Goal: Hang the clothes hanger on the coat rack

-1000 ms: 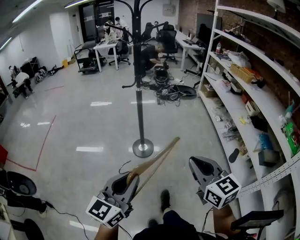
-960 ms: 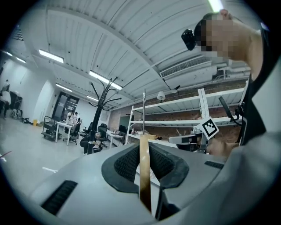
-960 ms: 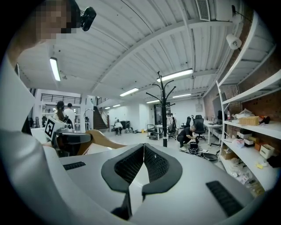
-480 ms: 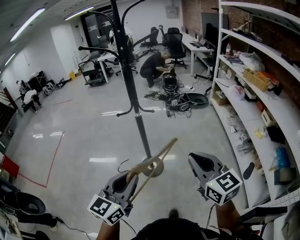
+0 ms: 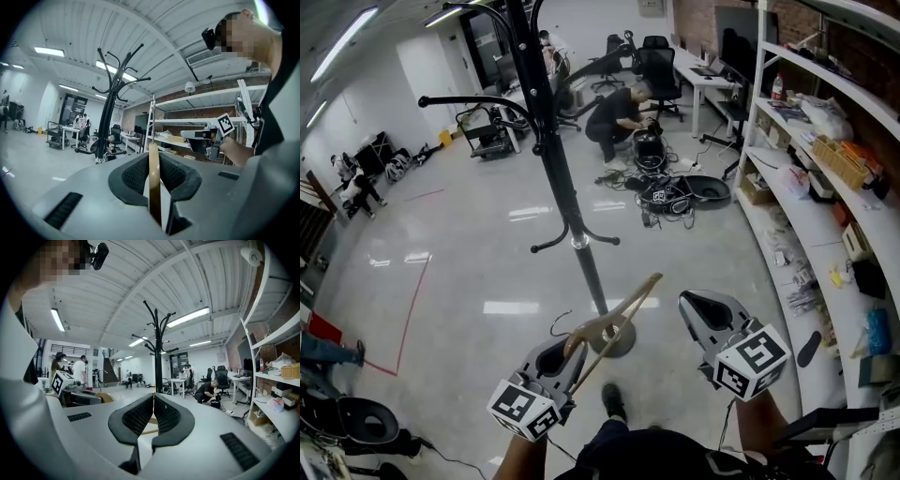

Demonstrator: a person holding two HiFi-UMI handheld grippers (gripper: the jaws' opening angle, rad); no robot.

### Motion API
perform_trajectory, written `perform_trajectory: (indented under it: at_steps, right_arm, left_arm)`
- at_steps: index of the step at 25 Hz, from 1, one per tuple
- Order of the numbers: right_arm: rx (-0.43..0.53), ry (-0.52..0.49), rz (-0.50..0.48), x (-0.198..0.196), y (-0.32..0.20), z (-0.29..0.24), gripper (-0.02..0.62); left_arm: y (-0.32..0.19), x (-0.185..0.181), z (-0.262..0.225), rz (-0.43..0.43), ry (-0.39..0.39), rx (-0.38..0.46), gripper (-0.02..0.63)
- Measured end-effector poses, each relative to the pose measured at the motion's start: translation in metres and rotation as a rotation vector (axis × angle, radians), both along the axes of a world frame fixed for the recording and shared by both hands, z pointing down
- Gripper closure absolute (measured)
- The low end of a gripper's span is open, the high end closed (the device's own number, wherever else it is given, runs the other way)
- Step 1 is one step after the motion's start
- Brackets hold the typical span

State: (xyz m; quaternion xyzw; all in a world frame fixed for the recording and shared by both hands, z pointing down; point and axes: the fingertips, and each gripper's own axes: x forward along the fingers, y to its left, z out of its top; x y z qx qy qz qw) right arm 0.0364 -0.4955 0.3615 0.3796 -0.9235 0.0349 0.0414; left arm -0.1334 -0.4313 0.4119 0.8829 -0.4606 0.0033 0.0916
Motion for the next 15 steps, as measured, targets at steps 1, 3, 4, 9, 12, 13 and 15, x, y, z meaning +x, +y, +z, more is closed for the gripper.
perform_trajectory:
  at_steps: [1,3,4,9,12,13,15]
  right_arm:
    - [0.001,-0.001,0.005,-0.003,-0.011,0.0,0.588]
    - [0.003,0.004,0.014,-0.01,-0.034,0.0,0.588]
    - [0.004,0.01,0.018,-0.017,-0.046,0.0,0.588]
    - [0.012,0.035,0.038,-0.053,-0.094,-0.003,0.588]
    - [0.015,0.028,0.065,-0.062,-0.117,-0.001,0.588]
    - [0.008,0.026,0.075,-0.063,-0.126,0.002,0.588]
    - [-0.019,0.031,0.084,-0.066,-0.139,0.011,0.588]
  left_arm:
    - [-0.012,-0.003,0.003,0.003,-0.001,-0.002,0.554]
    - [-0.037,-0.009,0.009,0.011,-0.003,-0.004,0.554]
    - [-0.05,-0.013,0.011,0.018,-0.005,-0.003,0.554]
    - [-0.099,-0.032,0.019,0.096,-0.029,-0.024,0.554]
    - [-0.121,-0.035,0.036,0.147,-0.052,-0.058,0.554]
    - [-0.13,-0.035,0.045,0.157,-0.056,-0.072,0.554]
    - [-0.146,-0.034,0.062,0.167,-0.059,-0.096,0.554]
